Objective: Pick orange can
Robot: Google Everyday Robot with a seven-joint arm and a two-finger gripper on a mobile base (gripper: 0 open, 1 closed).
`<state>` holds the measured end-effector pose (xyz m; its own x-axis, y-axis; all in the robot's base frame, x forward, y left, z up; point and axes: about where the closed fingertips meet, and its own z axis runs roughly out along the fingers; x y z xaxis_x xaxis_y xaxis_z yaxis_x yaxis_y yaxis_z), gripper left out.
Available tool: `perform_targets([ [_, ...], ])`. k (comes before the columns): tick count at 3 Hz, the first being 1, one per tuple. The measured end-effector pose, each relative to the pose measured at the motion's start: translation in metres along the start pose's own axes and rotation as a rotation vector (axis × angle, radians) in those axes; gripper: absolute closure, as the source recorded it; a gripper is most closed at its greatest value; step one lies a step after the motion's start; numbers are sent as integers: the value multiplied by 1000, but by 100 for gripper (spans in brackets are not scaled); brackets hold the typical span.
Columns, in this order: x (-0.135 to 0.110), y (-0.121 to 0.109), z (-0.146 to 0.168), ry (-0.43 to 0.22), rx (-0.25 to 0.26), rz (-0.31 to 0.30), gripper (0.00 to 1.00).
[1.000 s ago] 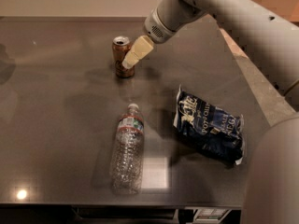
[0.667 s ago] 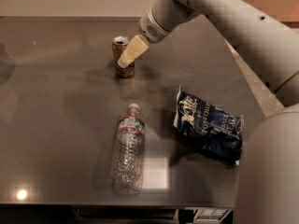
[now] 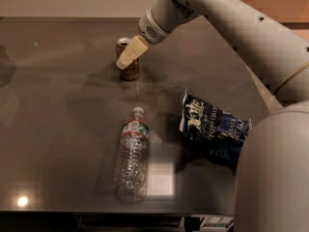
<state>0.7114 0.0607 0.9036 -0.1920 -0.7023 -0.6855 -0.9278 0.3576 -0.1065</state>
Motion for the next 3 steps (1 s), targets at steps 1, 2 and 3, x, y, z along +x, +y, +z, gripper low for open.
perform_targets([
  [1,-1,0,6,4,-13,19,36],
  [2,-2,10,-5,-4,-56,30,100],
  [3,-8,19,-27,-5,-76,-1,100],
])
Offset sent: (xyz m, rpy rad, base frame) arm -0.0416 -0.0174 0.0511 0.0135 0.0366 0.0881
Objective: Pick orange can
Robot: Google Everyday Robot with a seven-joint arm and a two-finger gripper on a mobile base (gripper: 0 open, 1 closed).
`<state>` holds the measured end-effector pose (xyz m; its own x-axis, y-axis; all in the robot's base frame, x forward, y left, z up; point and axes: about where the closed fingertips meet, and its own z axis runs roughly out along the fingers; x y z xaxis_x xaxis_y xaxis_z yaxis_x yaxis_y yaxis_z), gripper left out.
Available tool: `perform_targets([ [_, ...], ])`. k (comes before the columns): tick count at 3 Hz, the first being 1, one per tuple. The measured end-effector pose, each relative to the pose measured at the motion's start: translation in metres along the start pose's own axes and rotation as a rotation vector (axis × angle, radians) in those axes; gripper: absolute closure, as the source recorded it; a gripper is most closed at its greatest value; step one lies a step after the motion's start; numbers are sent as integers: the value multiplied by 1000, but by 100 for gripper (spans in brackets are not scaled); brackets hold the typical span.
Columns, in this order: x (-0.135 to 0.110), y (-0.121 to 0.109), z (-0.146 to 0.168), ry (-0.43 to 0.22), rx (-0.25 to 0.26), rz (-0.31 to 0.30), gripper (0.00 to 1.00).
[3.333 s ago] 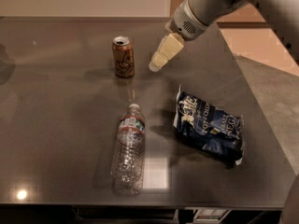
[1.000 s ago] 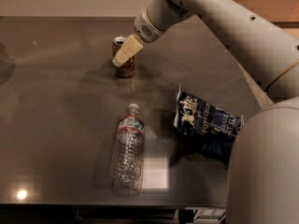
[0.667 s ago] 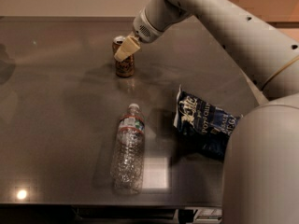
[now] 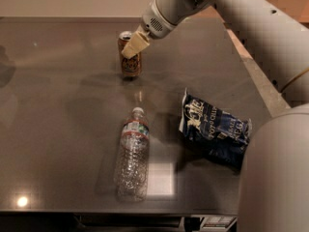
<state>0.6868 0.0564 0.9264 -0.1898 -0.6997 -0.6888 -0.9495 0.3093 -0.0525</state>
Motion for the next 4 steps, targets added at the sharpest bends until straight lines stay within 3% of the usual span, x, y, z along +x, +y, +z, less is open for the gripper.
perform_targets([
  [2,-38,31,-70,-30,-43,-161,100],
  [3,-50,40,-88,-40,-66,-212,100],
  [4,-50,40,-87,-40,-66,-212,100],
])
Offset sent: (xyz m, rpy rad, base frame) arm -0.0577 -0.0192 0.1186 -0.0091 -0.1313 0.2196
